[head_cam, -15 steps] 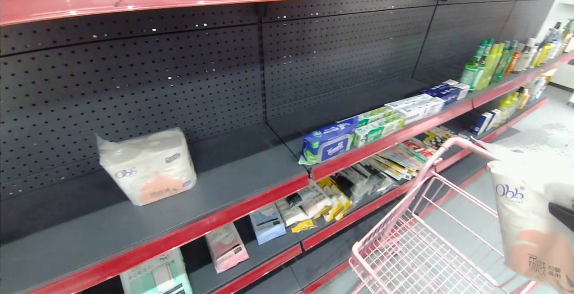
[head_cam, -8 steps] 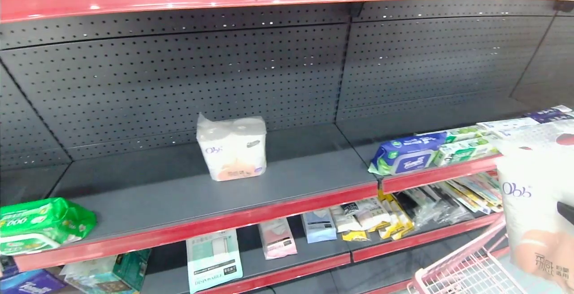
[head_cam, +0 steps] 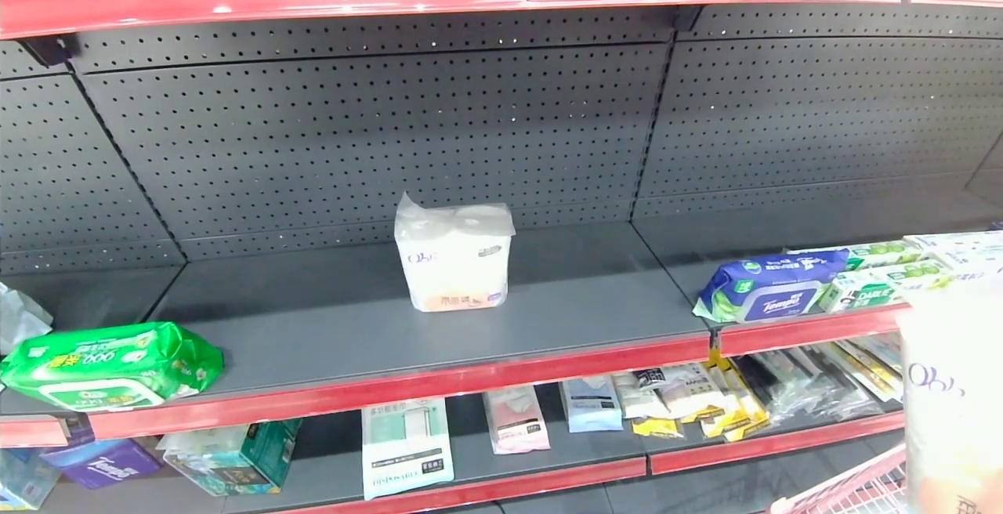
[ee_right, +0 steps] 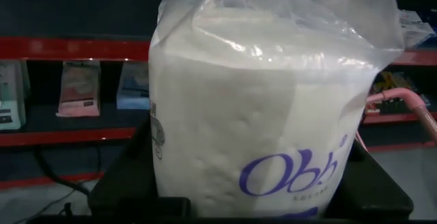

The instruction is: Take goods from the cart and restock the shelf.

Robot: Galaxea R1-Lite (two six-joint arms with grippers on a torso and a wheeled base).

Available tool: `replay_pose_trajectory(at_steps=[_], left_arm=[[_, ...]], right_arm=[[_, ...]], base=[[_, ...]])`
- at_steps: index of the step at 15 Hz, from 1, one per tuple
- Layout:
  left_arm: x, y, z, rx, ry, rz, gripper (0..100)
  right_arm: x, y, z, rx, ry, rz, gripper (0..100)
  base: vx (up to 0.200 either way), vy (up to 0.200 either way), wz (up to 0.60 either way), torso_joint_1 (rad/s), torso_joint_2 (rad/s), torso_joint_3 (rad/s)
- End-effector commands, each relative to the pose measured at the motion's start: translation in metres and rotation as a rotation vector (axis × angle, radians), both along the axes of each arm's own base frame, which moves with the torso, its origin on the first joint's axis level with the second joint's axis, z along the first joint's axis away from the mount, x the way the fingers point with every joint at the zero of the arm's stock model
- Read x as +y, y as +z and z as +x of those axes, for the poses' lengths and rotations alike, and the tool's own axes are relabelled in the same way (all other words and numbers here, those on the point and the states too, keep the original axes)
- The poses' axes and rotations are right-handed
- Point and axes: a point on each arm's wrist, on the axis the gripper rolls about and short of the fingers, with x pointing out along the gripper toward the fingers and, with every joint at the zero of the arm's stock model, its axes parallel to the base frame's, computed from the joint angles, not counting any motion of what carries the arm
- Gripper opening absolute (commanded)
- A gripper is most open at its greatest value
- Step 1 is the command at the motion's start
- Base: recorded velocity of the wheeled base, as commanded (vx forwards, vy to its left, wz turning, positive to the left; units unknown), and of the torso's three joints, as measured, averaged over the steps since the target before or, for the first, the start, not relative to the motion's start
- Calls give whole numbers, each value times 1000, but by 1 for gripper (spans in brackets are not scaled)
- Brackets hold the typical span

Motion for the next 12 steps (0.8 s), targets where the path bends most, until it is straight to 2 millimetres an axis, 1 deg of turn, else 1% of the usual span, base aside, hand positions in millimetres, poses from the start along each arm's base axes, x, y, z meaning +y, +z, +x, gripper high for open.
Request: replay_pose_trajectory(at_steps=[1, 2, 3, 4, 5, 7, 9, 10, 11, 12], left_arm=[[4, 101, 27, 52, -24, -36, 100], [7, 126, 48, 94, -27, -50, 100], [8, 126, 62, 150, -27, -48, 100], [12, 121, 89, 255, -29, -19, 100], [15, 117, 111, 308, -42, -2, 100], [18, 115, 158, 347, -75, 38, 100], [18, 115, 158, 347, -75, 38, 100], [19, 88, 224, 370, -371, 4, 100], [18, 78, 241, 381, -496, 22, 100], [19, 71, 253, 384, -557, 45, 100]], right_arm=[[-3, -14, -20, -72, 10, 8, 0], [-3, -16, -22, -73, 8, 8, 0], [-3, -16, -22, -73, 9, 6, 0], [-3, -13, -21, -75, 7, 6, 0], [-3, -14, -21, -73, -1, 1, 0], [-3, -17, -23, -80, 12, 7, 0], [-3, -17, -23, -80, 12, 7, 0], [-2, -23, -25, -72, 70, 29, 0], [-2, -24, -25, -65, 44, 26, 0], [-2, -25, -25, -59, 29, 23, 0]], base=[[0, 0, 0, 0, 0, 0], [0, 0, 0, 0, 0, 0], [0, 0, 0, 0, 0, 0], [0, 0, 0, 0, 0, 0], [0, 0, 0, 0, 0, 0], [0, 0, 0, 0, 0, 0], [0, 0, 0, 0, 0, 0], [0, 0, 0, 0, 0, 0], [0, 0, 0, 0, 0, 0], [0, 0, 0, 0, 0, 0]])
